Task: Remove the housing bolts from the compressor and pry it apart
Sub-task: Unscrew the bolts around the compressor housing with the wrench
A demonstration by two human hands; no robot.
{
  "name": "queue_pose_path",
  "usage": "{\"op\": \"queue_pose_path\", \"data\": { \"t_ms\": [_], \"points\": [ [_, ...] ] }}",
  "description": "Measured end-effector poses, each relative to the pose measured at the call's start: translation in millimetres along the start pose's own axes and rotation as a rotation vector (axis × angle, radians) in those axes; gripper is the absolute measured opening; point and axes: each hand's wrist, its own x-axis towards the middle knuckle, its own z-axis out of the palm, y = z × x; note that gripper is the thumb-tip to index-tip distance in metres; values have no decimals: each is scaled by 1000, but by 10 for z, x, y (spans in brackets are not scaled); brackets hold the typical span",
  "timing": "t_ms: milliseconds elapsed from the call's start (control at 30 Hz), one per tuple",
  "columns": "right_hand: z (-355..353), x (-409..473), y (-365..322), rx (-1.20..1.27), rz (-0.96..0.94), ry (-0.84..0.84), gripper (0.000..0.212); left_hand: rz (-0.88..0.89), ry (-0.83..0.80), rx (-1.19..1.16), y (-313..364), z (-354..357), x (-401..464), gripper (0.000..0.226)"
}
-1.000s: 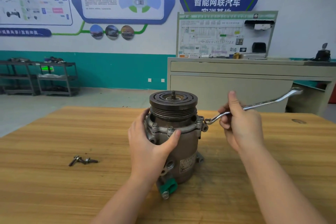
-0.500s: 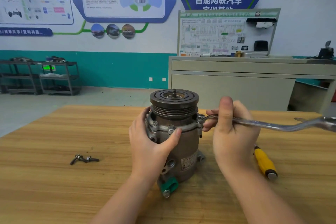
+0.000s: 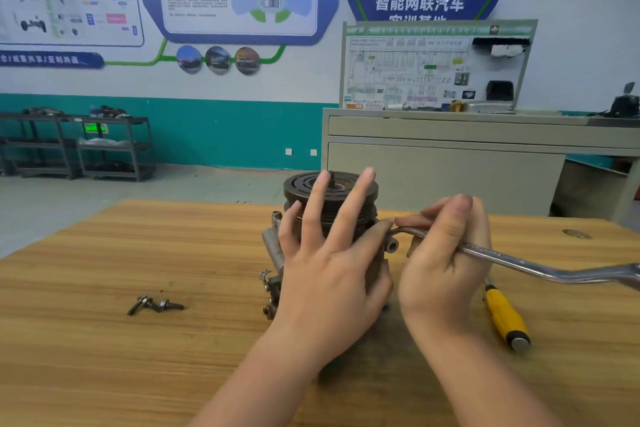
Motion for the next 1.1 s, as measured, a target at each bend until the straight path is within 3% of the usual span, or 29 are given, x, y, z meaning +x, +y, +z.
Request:
{"op": "queue_pose_path", "data": {
  "t_ms": [100, 267, 400, 500, 567, 633, 767, 833, 967, 1100],
  "points": [
    [-31, -22, 7, -46, -83, -37, 35, -54, -72, 41, 9, -9, 22, 29],
    [-112, -67, -67, -206, -485, -124, 35, -113, -82, 10, 53, -42, 26, 35],
    [-114, -59, -16, -128, -450, -85, 33, -169, -74, -41, 91, -65, 18, 28],
    [-107, 8, 101, -27, -182, -5, 26, -119, 56, -152, 29, -118, -61, 30],
    [-92, 103, 171, 95, 177, 5, 24, -148, 164, -281, -73, -177, -95, 40],
    [-102, 243, 278, 196, 526, -14, 28, -284, 214, -397, -184, -228, -89, 54],
    [-151, 466, 426, 455, 1078, -136, 26, -665, 46, -676, -354, -226, -53, 102],
    [-179, 489, 417, 593, 1174, -133, 22, -713, -106, -776, -443, -199, -70, 119],
    [-177, 490, 313, 688, 1003, 64, 28, -685, -297, -887, -548, -189, -99, 132],
    [-164, 400, 119, 320, 404, 74, 18, -694, -297, -918, -541, -181, -102, 131]
  ]
}}
